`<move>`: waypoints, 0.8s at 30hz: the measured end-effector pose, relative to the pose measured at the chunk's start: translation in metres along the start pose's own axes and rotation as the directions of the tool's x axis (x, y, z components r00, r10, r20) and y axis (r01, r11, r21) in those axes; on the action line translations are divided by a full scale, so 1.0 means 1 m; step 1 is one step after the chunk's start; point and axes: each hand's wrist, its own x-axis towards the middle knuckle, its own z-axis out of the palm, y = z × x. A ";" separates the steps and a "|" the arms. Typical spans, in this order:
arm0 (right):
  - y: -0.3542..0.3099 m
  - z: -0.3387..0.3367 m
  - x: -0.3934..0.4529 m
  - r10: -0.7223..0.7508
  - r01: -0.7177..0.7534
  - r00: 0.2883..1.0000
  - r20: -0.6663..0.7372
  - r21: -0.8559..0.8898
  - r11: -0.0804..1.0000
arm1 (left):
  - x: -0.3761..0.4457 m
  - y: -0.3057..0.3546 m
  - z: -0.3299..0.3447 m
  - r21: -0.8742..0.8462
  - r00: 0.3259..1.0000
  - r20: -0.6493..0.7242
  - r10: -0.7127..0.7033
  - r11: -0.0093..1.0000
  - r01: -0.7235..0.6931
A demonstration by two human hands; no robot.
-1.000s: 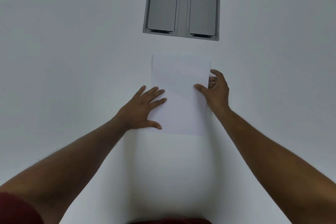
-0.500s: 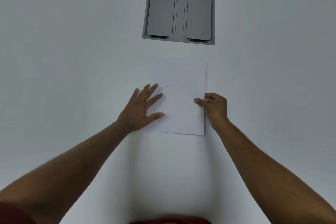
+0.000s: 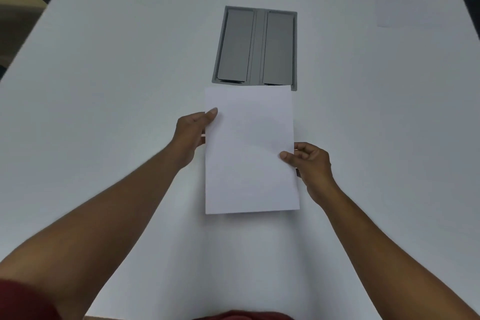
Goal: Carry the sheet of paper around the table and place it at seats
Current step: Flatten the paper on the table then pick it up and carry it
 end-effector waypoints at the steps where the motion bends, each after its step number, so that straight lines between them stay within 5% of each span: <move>1: -0.003 -0.001 -0.008 -0.014 0.014 1.000 0.012 0.002 1.000 | -0.006 0.008 0.002 -0.008 1.000 0.006 0.018 1.000 -0.018; 9: 0.015 0.000 -0.077 0.074 -0.071 0.968 0.241 -0.018 0.997 | -0.059 0.024 0.005 0.016 0.985 -0.094 0.147 0.989 -0.146; 16: 0.034 -0.005 -0.123 0.095 -0.096 0.978 0.183 -0.005 0.995 | -0.088 0.025 0.004 0.051 0.977 -0.065 0.205 0.978 -0.202; 24: 0.034 -0.017 -0.181 0.026 -0.028 1.000 0.017 0.072 0.997 | -0.103 0.033 0.021 0.032 0.963 0.139 0.232 0.971 -0.238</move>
